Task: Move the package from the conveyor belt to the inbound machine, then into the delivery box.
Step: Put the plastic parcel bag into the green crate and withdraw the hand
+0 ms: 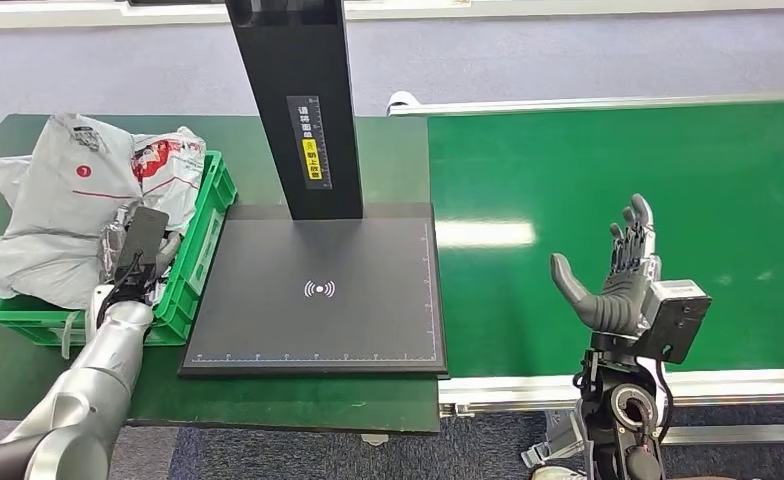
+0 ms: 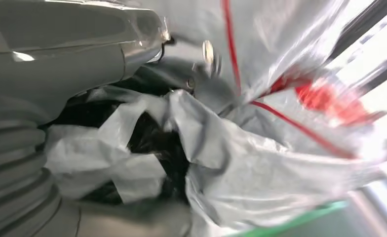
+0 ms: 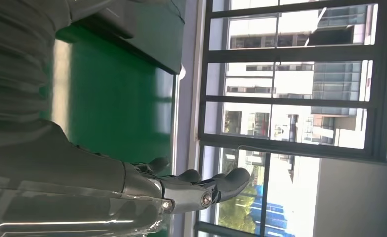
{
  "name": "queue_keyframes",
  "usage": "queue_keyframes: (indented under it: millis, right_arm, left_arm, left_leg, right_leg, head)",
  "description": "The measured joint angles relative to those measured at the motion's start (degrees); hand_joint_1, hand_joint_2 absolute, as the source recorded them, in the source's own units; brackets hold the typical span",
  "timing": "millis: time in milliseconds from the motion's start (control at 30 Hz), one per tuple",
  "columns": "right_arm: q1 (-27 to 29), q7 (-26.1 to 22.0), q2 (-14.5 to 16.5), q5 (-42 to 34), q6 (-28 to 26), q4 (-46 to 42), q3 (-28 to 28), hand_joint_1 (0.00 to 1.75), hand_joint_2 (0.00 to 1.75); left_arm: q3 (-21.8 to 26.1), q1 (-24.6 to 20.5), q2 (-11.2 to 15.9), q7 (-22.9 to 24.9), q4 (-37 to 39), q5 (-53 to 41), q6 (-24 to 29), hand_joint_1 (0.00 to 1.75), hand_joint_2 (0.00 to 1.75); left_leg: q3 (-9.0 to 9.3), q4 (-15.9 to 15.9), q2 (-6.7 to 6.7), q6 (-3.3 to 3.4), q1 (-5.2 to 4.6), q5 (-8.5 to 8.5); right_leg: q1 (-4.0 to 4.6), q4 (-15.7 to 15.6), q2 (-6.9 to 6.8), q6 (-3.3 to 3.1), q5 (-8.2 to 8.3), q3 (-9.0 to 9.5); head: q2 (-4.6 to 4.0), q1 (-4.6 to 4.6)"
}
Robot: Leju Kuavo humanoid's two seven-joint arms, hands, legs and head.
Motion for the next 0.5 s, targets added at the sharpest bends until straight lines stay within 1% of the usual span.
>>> queue_keyframes:
  millis: [67,133,267,433,500]
  right_arm:
    - [0.8,-0.2,0.0,0.1,-0.3,-0.3,-0.4,0.00,1.75]
    - [1.7,-0.4,-0.1,0.1,-0.5,-0.7,-0.8,0.00,1.75]
    - [2.8,-0.5,-0.1,0.3,-0.8,-1.2,-1.6,0.00,1.75]
    - [3.7,-0.7,-0.5,0.8,-0.4,-1.5,-2.4,0.00,1.75]
    - [4.1,-0.8,-0.6,0.9,-0.1,-1.7,-2.8,0.00,1.75]
  left_arm:
    - [-0.1,2.0,-0.5,-1.8,-5.7,4.9,0.1,0.00,1.75]
    - [-0.5,4.5,-0.8,-2.5,-13.0,9.1,0.6,0.00,1.75]
    - [-2.0,9.6,-1.1,-3.9,-27.6,14.2,1.8,0.00,1.75]
    - [-4.6,18.1,-2.3,-10.7,-47.9,18.8,2.3,0.00,1.75]
    - [-6.5,21.5,-2.9,-12.2,-55.7,19.6,1.6,0.00,1.75]
  left_leg:
    - [-0.16,0.0,0.09,0.01,0.00,0.02]
    - [-0.29,0.0,0.26,0.01,0.01,0.00]
    - [-0.55,0.0,0.46,-0.05,0.03,-0.05]
    - [-0.79,0.0,0.57,-0.07,0.06,-0.11]
    - [-0.84,0.0,0.58,-0.06,0.06,-0.13]
  right_leg:
    - [0.02,0.0,0.08,-0.03,0.05,-0.16]
    - [0.04,0.0,0.25,-0.05,0.08,-0.34]
    - [0.07,0.0,0.43,-0.06,0.08,-0.70]
    - [0.10,0.0,0.58,-0.07,0.07,-0.98]
    - [0.10,0.0,0.58,-0.07,0.06,-1.02]
  head:
    - [0.01,0.00]
    - [0.00,-0.01]
    - [-0.01,-0.02]
    - [0.00,0.00]
    - [0.00,-0.01]
